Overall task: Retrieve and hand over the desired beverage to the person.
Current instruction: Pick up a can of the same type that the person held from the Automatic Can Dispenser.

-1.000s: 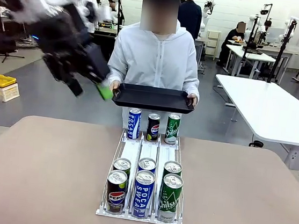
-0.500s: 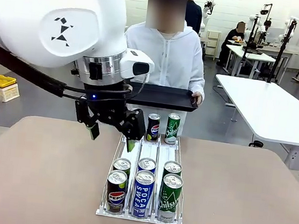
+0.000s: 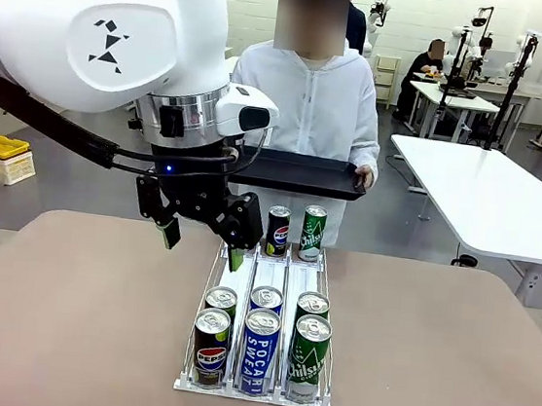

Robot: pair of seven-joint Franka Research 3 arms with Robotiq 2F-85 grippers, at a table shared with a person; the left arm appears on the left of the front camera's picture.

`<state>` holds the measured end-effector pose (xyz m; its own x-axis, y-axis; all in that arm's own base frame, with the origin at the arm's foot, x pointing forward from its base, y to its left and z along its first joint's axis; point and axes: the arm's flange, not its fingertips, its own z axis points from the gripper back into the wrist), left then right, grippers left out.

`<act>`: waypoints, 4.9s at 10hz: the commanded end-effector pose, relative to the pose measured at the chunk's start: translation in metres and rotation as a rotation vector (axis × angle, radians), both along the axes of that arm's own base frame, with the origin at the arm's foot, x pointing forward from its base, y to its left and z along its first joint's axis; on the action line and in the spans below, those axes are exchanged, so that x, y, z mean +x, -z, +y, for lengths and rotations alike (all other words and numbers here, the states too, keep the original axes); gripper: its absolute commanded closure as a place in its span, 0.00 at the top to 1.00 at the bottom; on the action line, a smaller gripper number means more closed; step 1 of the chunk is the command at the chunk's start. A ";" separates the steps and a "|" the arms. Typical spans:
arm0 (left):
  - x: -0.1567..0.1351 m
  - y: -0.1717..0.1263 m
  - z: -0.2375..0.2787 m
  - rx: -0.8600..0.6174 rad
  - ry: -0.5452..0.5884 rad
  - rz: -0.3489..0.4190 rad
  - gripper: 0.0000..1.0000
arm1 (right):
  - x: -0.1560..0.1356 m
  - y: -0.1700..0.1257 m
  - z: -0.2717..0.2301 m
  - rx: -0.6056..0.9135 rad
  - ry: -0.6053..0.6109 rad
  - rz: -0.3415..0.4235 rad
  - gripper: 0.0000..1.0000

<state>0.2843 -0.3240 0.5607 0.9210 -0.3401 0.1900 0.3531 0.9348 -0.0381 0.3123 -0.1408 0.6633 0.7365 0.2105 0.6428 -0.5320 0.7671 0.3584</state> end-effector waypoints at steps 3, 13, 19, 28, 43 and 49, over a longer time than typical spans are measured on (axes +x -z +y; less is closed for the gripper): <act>-0.004 0.003 0.001 0.005 -0.026 -0.021 1.00 | 0.002 0.000 0.001 0.015 -0.007 -0.009 1.00; 0.026 0.078 -0.098 0.030 -0.386 0.072 1.00 | 0.002 0.000 0.001 0.015 -0.007 -0.009 1.00; 0.035 0.095 -0.098 0.020 -0.361 0.104 1.00 | 0.002 0.000 0.001 0.015 -0.007 -0.009 1.00; 0.048 0.116 -0.094 0.041 -0.269 0.126 1.00 | 0.002 0.000 0.001 0.015 -0.007 -0.009 1.00; 0.051 0.128 -0.099 0.083 -0.323 0.166 1.00 | 0.002 0.000 0.001 0.015 -0.007 -0.009 1.00; 0.051 0.127 -0.098 0.069 -0.341 0.188 1.00 | 0.002 0.000 0.001 0.015 -0.007 -0.009 1.00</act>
<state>0.3366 -0.4172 0.4309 0.9993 -0.0366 -0.0009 0.0366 0.9993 -0.0093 0.3121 -0.1411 0.6633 0.7370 0.2096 0.6426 -0.5307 0.7682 0.3581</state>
